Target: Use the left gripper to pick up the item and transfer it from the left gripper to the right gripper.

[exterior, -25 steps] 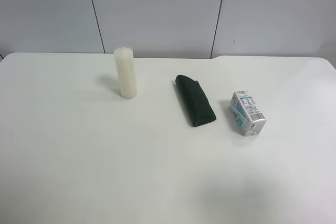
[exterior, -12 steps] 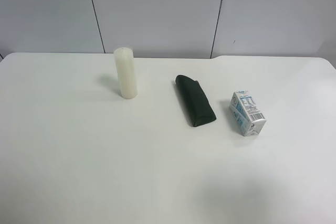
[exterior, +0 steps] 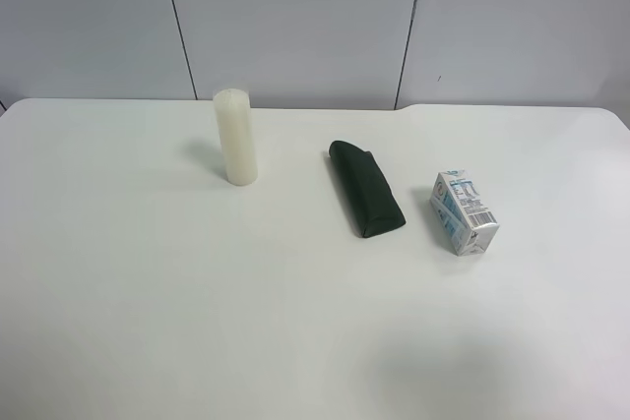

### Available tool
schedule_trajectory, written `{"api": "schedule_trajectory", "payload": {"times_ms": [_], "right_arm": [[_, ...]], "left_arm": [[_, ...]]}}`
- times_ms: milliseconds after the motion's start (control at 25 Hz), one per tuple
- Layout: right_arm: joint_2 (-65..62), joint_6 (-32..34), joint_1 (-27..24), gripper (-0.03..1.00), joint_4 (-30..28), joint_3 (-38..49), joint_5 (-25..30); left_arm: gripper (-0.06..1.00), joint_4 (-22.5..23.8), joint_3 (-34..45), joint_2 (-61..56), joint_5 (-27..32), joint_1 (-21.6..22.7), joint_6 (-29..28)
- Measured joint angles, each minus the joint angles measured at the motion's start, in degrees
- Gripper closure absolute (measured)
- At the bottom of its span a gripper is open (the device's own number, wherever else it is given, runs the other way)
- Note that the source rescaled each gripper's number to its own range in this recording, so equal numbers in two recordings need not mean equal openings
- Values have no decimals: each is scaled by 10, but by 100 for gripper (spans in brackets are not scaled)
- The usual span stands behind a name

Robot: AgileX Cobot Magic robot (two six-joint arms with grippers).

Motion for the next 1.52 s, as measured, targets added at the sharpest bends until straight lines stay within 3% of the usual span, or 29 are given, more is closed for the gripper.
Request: {"api": "schedule_trajectory", "payload": {"times_ms": [160,440,1520], "right_arm": [[0,0,0,-3,0,0,0],[0,0,0,-3,0,0,0],[0,0,0,-3,0,0,0]], "left_arm": [[-5,0,0,0,0,-4,0],[-5,0,0,0,0,-85,0],[-5,0,0,0,0,-88,0]]}}
